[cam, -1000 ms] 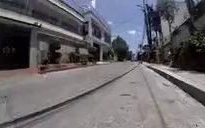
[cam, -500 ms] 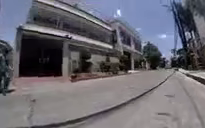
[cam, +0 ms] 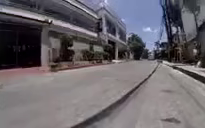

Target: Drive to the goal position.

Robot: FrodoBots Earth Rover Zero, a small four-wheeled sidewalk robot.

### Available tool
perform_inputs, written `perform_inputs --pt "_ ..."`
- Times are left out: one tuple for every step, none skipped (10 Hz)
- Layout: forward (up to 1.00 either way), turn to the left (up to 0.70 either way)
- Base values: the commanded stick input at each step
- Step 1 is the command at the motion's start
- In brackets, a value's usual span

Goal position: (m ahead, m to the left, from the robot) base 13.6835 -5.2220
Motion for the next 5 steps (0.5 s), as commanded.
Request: perform_inputs --pt "1.0 0.01" --pt "1.0 0.01" --pt "1.0 -0.36" --pt "1.0 -0.39" --pt "1.0 -0.39"
